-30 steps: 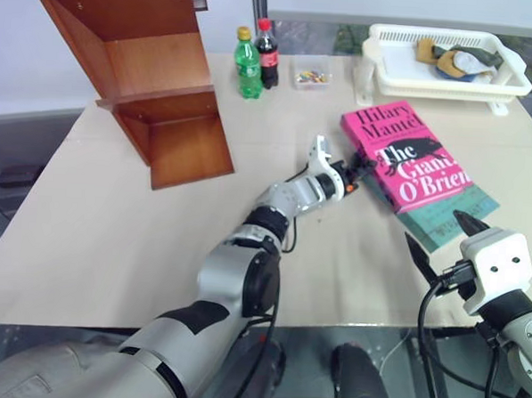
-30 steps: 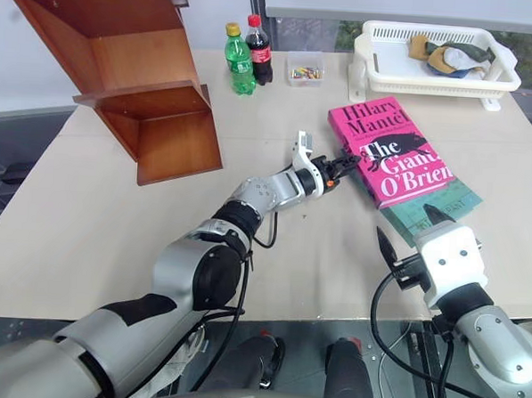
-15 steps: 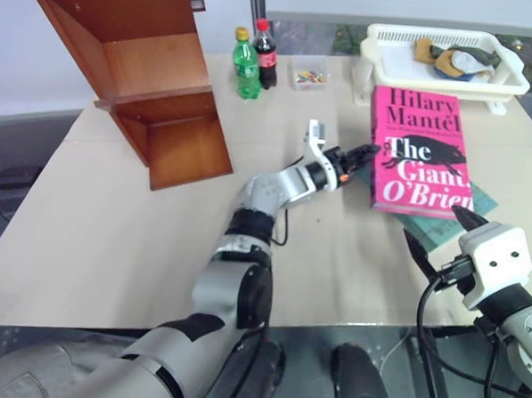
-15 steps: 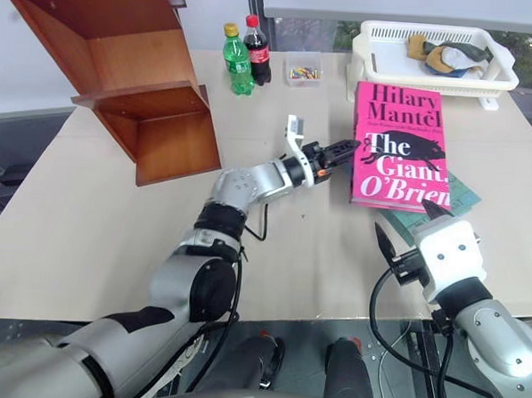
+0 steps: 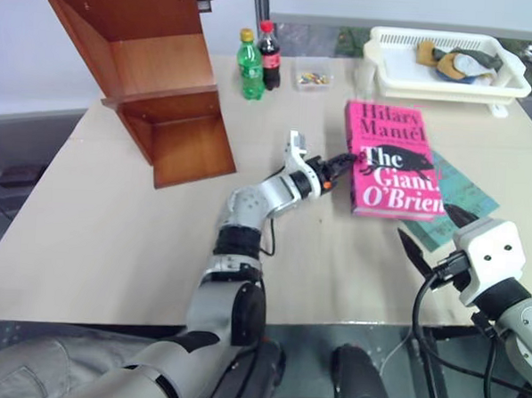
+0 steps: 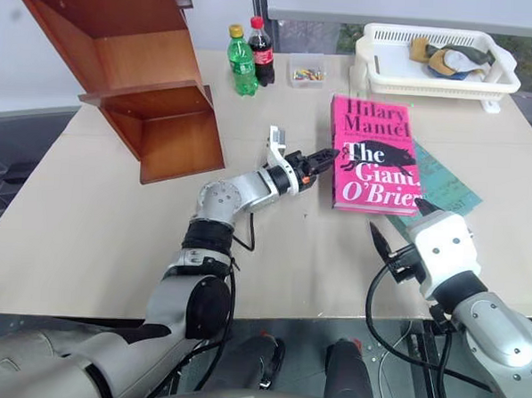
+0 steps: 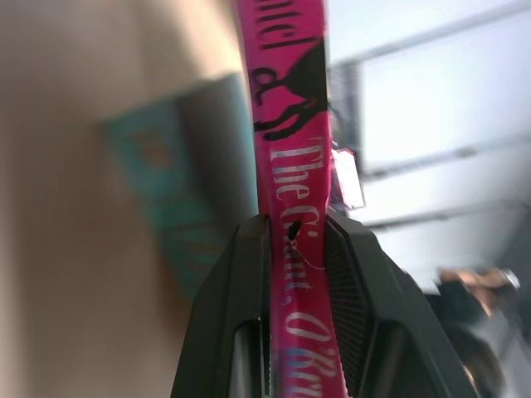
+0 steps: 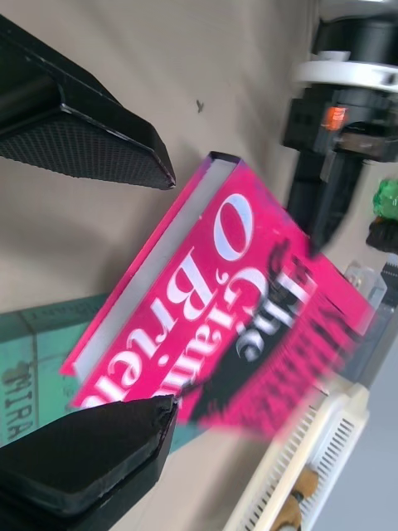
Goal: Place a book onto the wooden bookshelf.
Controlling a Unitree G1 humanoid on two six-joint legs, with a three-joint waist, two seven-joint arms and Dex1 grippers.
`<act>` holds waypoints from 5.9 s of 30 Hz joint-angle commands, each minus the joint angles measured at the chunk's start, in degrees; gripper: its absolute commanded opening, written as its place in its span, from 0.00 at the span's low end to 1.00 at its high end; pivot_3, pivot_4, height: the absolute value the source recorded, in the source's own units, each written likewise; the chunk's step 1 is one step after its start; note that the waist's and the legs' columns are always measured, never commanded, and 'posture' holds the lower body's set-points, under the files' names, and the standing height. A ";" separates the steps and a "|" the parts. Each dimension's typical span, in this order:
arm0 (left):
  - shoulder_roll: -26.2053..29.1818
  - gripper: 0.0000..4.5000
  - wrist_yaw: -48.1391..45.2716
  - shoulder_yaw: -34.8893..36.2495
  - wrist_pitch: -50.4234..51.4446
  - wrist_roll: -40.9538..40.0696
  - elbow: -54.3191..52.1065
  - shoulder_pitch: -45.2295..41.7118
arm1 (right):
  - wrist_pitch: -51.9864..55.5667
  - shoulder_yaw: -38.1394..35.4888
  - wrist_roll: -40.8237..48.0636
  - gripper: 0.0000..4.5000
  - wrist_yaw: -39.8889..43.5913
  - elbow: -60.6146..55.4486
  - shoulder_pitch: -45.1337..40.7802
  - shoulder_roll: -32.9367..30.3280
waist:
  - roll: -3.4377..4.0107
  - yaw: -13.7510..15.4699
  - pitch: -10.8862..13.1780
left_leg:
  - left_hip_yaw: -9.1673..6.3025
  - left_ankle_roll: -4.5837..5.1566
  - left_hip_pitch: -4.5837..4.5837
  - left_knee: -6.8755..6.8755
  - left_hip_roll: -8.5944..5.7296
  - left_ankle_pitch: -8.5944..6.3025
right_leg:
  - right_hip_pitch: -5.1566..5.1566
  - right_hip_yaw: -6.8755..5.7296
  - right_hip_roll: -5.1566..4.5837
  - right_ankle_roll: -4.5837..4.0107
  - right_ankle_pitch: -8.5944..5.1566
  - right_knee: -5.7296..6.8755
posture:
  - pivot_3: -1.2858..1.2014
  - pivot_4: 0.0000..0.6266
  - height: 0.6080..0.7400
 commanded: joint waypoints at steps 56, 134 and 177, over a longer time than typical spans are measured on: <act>3.91 0.01 -21.13 -6.21 3.41 9.55 -2.24 -4.79 | -12.19 -6.58 9.07 0.90 -8.34 -1.80 12.69 -9.62 | -0.04 -0.25 0.02 | -0.09 0.02 -0.06 0.15 -0.06 -0.01 | 0.02 -0.05 0.00 0.05 0.01 0.03 | 0.52 0.24 1.00; 83.34 0.00 -62.24 -23.51 -12.86 67.66 -43.58 8.65 | -20.32 12.63 -0.34 0.95 35.31 37.69 -49.15 7.04 | 0.33 -5.08 0.18 | 0.24 0.04 -0.46 0.17 0.37 -0.07 | -0.82 0.18 0.43 -0.17 0.15 0.47 | 0.52 0.24 1.00; 39.53 0.74 -37.10 3.99 -0.66 14.49 -71.05 40.81 | -13.93 10.66 -0.82 1.00 34.41 33.90 -42.91 5.99 | 0.38 -3.09 0.14 | 0.26 -0.07 -0.64 0.26 0.55 -0.11 | -0.84 0.02 0.44 -0.47 0.34 0.20 | 0.52 0.24 1.00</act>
